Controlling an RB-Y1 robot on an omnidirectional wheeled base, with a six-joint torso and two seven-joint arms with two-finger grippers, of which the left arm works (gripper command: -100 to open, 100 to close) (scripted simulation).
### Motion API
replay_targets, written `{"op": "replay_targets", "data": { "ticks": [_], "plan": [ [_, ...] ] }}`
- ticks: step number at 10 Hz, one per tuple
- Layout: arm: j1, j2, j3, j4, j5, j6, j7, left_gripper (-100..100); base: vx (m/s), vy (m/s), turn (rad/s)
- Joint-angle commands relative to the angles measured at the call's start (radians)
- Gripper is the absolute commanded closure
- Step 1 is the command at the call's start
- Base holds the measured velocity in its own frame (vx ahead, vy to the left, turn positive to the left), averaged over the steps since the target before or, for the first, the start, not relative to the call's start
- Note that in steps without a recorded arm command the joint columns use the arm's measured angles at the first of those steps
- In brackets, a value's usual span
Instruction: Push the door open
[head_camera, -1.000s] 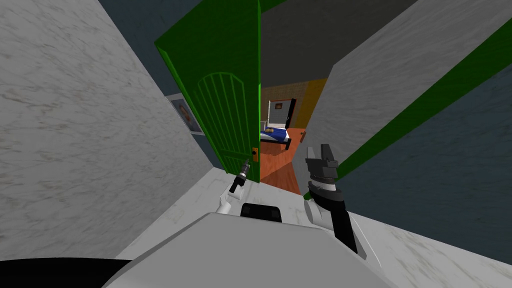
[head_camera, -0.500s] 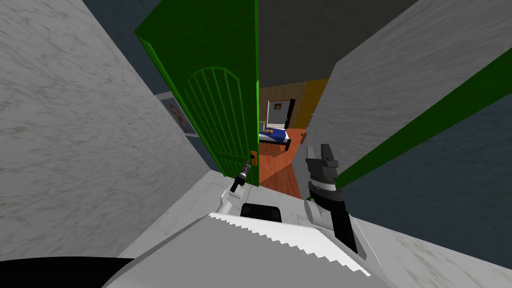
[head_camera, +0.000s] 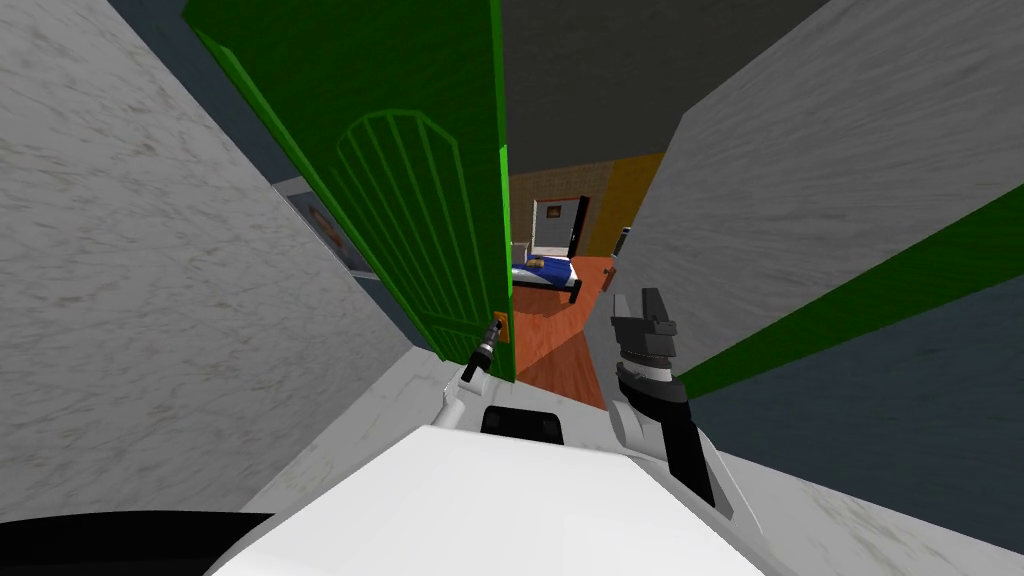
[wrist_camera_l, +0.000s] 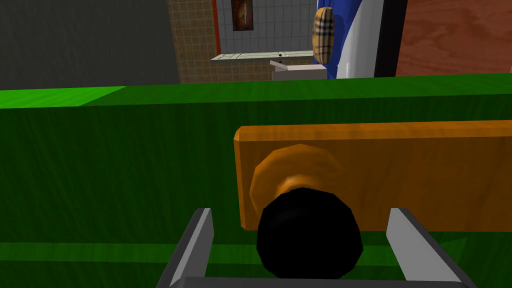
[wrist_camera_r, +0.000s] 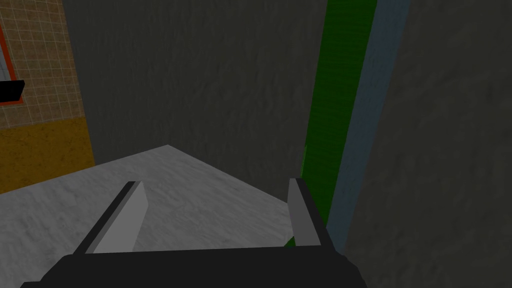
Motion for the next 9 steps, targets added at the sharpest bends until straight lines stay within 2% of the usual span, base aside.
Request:
{"op": "replay_targets", "data": {
  "ticks": [1, 2, 7, 9],
  "plan": [
    [0.0, 0.0, 0.0, 0.0, 0.0, 0.0, 0.0, -100, 0.077, -0.025, 0.0],
    [0.0, 0.0, 0.0, 0.0, 0.0, 0.0, 0.0, 100, -0.008, 0.003, 0.004],
    [0.0, 0.0, 0.0, 0.0, 0.0, 0.0, 0.0, 100, -0.006, 0.004, -0.006],
    [-0.007, 0.003, 0.017, 0.001, 0.002, 0.0, -0.003, 100, 0.139, -0.043, 0.028]
  ]
}}
